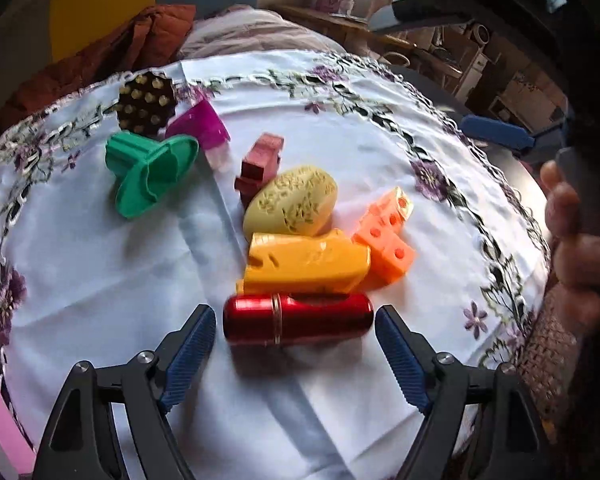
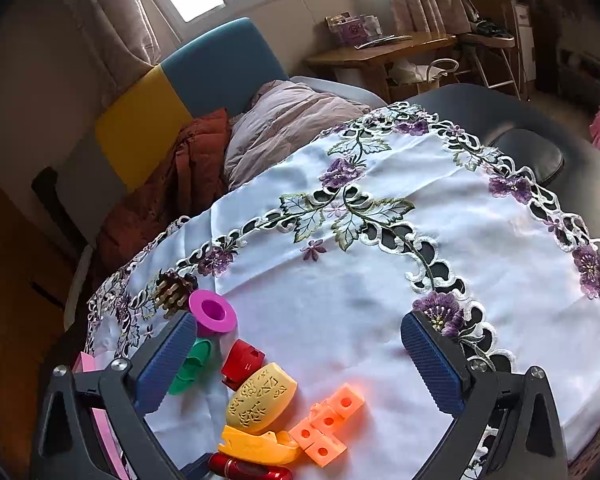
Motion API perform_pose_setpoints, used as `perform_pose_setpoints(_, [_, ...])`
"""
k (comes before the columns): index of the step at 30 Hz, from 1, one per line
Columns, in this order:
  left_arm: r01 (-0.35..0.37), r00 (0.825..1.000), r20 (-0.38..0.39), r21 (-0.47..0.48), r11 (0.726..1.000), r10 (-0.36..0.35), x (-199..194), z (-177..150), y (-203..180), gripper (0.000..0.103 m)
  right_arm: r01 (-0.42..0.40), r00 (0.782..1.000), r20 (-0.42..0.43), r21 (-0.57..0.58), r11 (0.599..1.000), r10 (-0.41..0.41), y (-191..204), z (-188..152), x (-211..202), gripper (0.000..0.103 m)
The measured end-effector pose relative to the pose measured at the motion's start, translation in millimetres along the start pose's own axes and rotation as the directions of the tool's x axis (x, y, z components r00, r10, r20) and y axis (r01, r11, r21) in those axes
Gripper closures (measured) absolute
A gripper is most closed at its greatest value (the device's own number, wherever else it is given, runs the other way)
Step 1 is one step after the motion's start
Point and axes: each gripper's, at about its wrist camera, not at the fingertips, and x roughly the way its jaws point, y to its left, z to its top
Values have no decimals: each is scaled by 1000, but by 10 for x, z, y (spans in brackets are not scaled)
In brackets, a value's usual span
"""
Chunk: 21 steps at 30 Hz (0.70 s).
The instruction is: Organize rigid objects
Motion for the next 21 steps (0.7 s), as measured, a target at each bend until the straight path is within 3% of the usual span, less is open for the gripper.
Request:
perform_pose_setpoints(3, [16,1000,8,-14,1000,-16,-3,9,50,27,2,1000,-10,-8,1000,-2,12,-1,21,0])
perform_pose_setpoints(7, [38,999,13,0,999,-38,-92,-89,152,27,10,1000,-29,-13,1000,-11,15,-13,61,0])
perform_pose_setpoints(16, [-78,994,80,12,997,77,-446,-565,507,27,38,993,-112,-28,999,-41,6,-75,211,0])
perform_pose_setpoints(21, [-73,991,108,-18,997,74,-490,-666,652,27,65,987,-142,-51,997,-71,24,-110,270,0])
